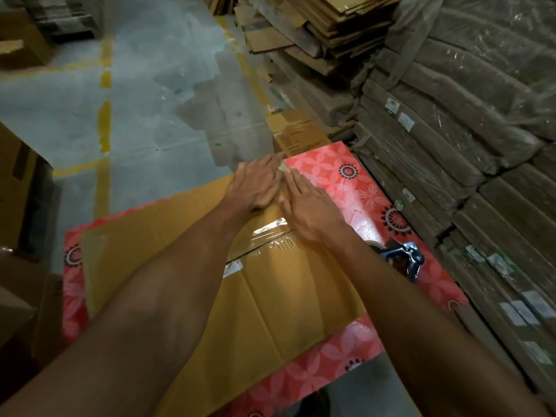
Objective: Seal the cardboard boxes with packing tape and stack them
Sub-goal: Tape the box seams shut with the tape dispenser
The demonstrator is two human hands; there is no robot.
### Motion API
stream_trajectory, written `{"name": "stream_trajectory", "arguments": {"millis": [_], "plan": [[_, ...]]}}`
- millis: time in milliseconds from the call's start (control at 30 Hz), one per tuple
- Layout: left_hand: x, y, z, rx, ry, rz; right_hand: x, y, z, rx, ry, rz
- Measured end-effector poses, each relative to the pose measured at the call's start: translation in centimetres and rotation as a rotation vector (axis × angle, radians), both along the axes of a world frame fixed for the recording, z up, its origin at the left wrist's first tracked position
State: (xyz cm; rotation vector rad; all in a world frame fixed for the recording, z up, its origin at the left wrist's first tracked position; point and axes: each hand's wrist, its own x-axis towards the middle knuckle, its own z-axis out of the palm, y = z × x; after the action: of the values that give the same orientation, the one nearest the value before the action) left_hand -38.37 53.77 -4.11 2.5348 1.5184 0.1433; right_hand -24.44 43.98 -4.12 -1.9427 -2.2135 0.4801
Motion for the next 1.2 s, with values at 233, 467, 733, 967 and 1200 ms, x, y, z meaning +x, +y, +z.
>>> {"name": "stream_trajectory", "arguments": {"millis": [233, 467, 733, 967, 1200], "plan": [[-0.2, -0.5, 0.5, -0.049, 0.022, -0.021, 1.8, -11.7, 0.1, 0.025, -0.096, -0.126], [0.6, -9.3, 0.3, -0.043, 0.093, -0.275, 1.8, -12.0, -0.2, 0.039, -0.121, -0.136], [0.8, -14.1, 0.3, -0.059, 0.067, -0.183, 2.4, -12.5, 0.0, -0.019, -0.141, -0.112], [1.1, -14.5, 0.4, -0.081, 0.083, -0.147, 3.1, -22.8, -1.7, 0.147, -0.064, -0.26], [0.7, -15.3, 1.2, -0.148, 0.084, -0.086, -2.3, -25.3, -2.9, 0.211, 0.601, -0.664]]}}
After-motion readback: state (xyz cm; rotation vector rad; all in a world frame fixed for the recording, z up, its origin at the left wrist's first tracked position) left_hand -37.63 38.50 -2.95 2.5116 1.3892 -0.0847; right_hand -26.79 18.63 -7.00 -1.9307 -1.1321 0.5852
